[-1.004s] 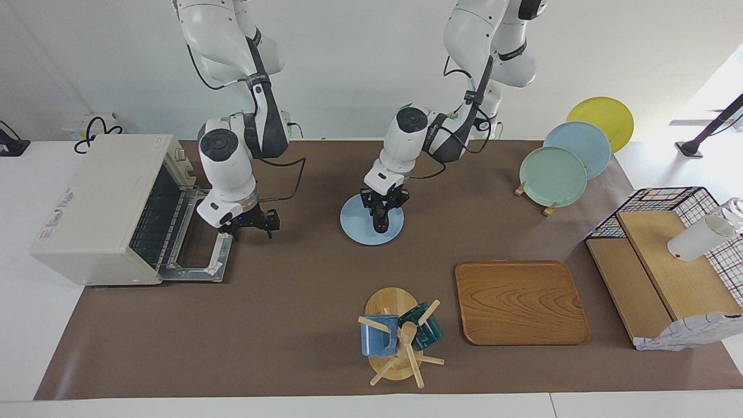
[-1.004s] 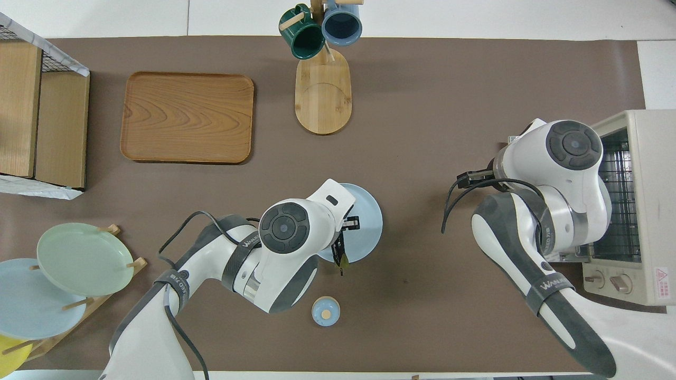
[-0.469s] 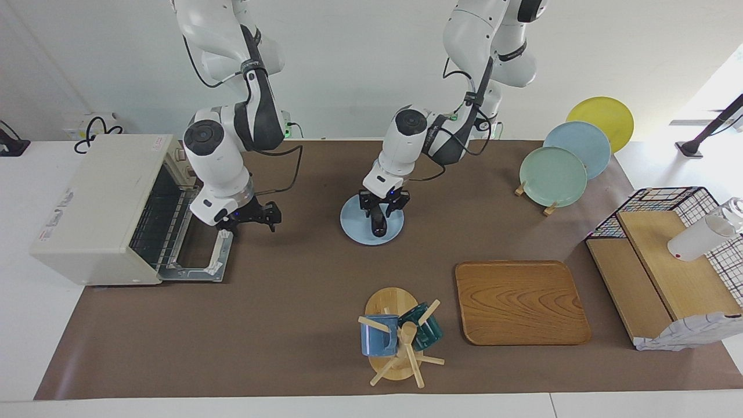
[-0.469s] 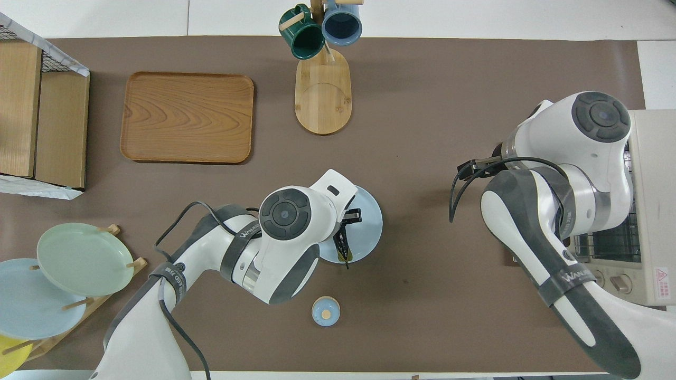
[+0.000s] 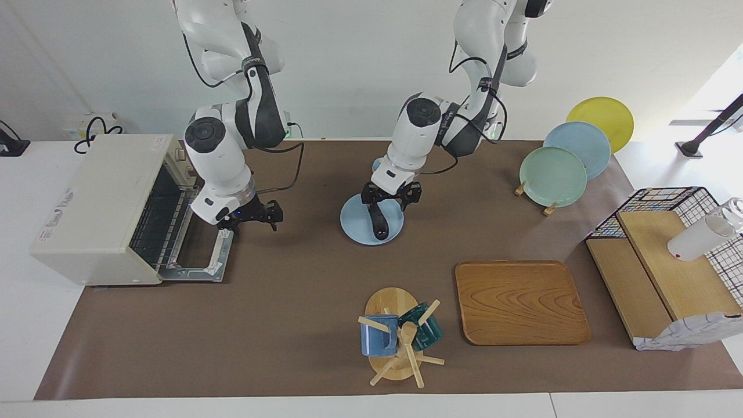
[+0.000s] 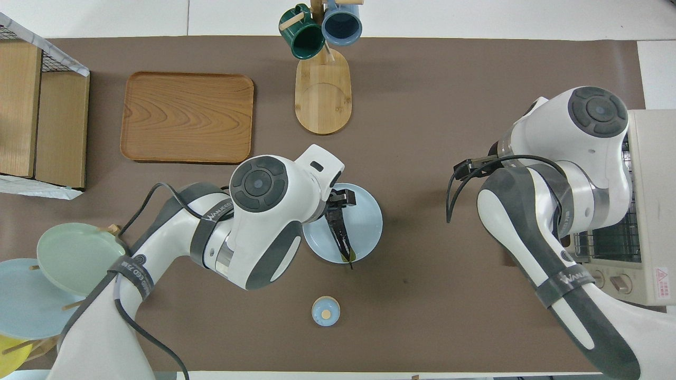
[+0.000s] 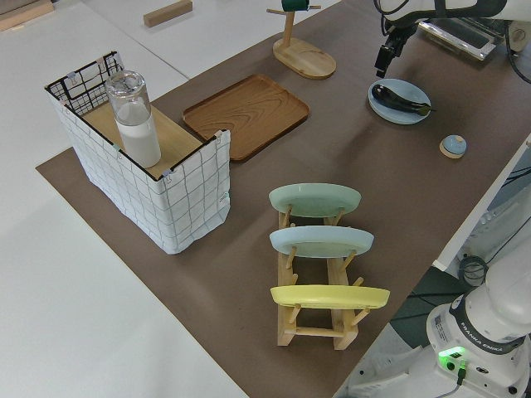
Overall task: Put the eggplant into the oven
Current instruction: 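Take the eggplant with the right gripper while the left gripper withdraws, then carry the eggplant with the right gripper toward the open oven, then lower the eggplant into the oven and open the right gripper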
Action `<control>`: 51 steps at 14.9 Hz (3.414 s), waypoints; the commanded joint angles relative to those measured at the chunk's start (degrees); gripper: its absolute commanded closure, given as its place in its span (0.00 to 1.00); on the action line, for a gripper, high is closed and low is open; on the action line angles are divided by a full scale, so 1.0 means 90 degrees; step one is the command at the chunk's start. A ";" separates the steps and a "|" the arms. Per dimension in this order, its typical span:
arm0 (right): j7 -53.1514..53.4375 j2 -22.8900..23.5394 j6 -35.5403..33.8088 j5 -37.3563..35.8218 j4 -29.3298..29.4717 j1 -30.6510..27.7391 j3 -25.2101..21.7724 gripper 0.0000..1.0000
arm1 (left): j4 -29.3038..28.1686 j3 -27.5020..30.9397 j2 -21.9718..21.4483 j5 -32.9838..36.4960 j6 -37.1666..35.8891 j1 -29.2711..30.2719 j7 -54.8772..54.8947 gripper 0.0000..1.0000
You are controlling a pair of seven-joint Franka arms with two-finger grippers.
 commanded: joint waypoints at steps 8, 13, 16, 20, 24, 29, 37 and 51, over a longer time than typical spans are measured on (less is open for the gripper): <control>0.3776 0.1994 0.0475 -0.1524 0.1845 0.3377 0.0148 0.00 | 0.0565 -0.0007 -0.1004 0.0763 -0.2142 0.2264 0.2510 0.00; 0.3777 0.1810 0.1285 -0.1763 0.0841 0.3447 0.0167 0.12 | 0.0556 -0.0007 -0.1355 0.0960 -0.2681 0.2538 0.2940 0.00; 0.3738 0.1673 0.1708 -0.1812 0.0283 0.3418 0.0167 0.40 | 0.0565 -0.0007 -0.1444 0.0959 -0.2749 0.2528 0.2940 0.00; 0.3748 0.1614 0.1728 -0.1812 0.0135 0.3447 0.0167 0.61 | 0.1062 -0.0017 -0.1473 0.0979 -0.3265 0.2528 0.2931 0.00; 0.3836 0.1585 0.1786 -0.1802 0.0057 0.3467 0.0167 1.00 | 0.1268 -0.0036 -0.1424 0.1037 -0.3443 0.2528 0.2911 0.00; 0.3690 0.1614 0.1146 -0.2054 0.0513 0.3370 0.0148 1.00 | 0.1161 -0.0046 -0.1453 0.1057 -0.3131 0.2519 0.2921 0.00; 0.1039 0.0514 -0.0977 -0.2535 0.0909 0.1635 0.0148 1.00 | 0.1121 -0.0036 -0.1366 0.1057 -0.2954 0.2528 0.2921 0.00; -0.1066 -0.1344 0.0661 -0.2447 -0.1982 -0.0907 0.0138 1.00 | 0.1034 -0.0056 -0.1327 0.1057 -0.3159 0.2548 0.2901 0.00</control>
